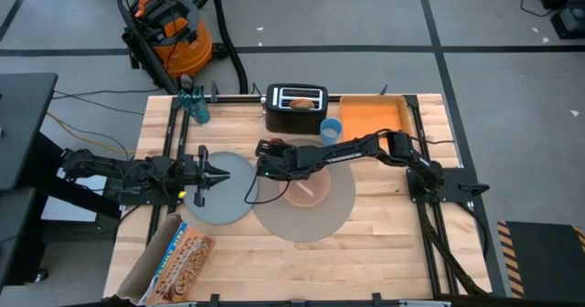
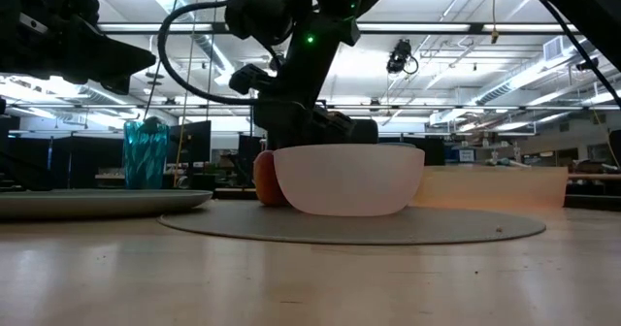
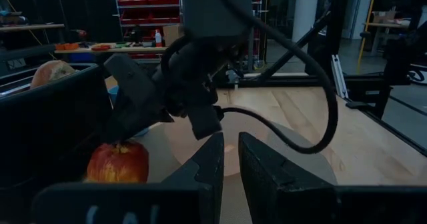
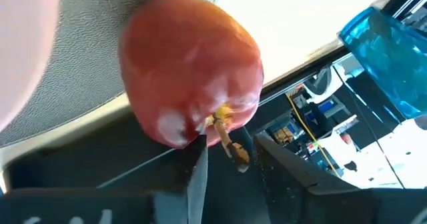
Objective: Arrange a breakfast setting
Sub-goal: Put the apple to the top left of the gray placemat
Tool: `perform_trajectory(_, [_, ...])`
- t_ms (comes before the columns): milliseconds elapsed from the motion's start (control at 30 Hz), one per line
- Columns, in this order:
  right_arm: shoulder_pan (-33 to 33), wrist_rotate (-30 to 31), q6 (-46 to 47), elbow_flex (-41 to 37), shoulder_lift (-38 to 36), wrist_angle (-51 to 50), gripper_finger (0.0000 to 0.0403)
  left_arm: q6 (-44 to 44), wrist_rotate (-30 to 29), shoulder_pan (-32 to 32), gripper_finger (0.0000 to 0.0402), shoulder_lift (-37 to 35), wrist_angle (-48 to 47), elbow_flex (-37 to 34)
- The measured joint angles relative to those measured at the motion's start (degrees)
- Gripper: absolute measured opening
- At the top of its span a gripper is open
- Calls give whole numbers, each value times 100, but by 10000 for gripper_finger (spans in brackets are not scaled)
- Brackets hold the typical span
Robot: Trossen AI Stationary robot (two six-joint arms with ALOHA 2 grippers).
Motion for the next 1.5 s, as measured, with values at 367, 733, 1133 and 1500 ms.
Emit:
perform_trajectory(367, [2,-17,327,0,-505,-235,151,0,0,0,55,-1,0,1])
perform_trajectory(733, [31,-653,2195,0,-1055,-213,151,0,0,-1,55,0,0,1])
perform_trajectory(1133, [39,-1774,6994,0,-1578,-173,186,0,0,0,55,-2,1,1])
perform_trajectory(1500, [142,-2857,9369,-2,-1566,-496,293,1,0,2,55,-2,0,0])
